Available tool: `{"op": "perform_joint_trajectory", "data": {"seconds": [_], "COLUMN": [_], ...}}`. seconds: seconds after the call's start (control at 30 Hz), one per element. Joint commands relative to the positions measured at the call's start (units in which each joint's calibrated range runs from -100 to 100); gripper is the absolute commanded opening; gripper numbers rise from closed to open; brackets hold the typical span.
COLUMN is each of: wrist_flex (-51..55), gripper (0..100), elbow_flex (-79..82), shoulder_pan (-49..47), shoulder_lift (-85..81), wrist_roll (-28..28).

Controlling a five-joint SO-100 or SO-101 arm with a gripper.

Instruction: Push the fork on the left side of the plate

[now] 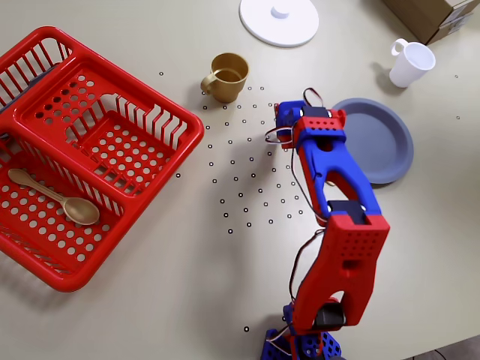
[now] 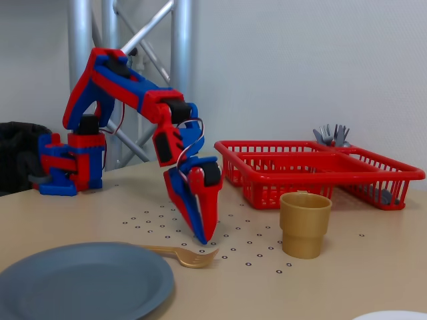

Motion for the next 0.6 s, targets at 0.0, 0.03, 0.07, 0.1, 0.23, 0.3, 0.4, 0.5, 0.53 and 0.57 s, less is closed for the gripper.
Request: {"op": "perform_joint_trajectory", "data": {"seconds": [0.0,0.03,0.07,0.1,0.23,0.3,0.4,0.5,0.53,0.57], "wrist_flex": [0.48,0.48,0.40,0.40,0.40,0.32,0.32,0.32,0.40,0.40], "gripper": [0,0,0,0,0,0,0,0,0,0], "elbow_flex": [-5.38,-5.83,-6.19,-6.47,-6.65,-6.83,-7.92,-9.10,-9.28,-9.28], "shoulder_pan": [1.90,2.19,2.55,2.98,4.85,5.78,7.07,8.29,8.79,9.23], "shoulder_lift": [-1.48,-1.14,-0.97,-0.80,-0.64,-0.72,-0.64,-0.47,-0.47,-0.47], "wrist_roll": [0.83,0.93,1.12,1.37,2.49,2.98,3.57,4.05,4.25,4.44]}}
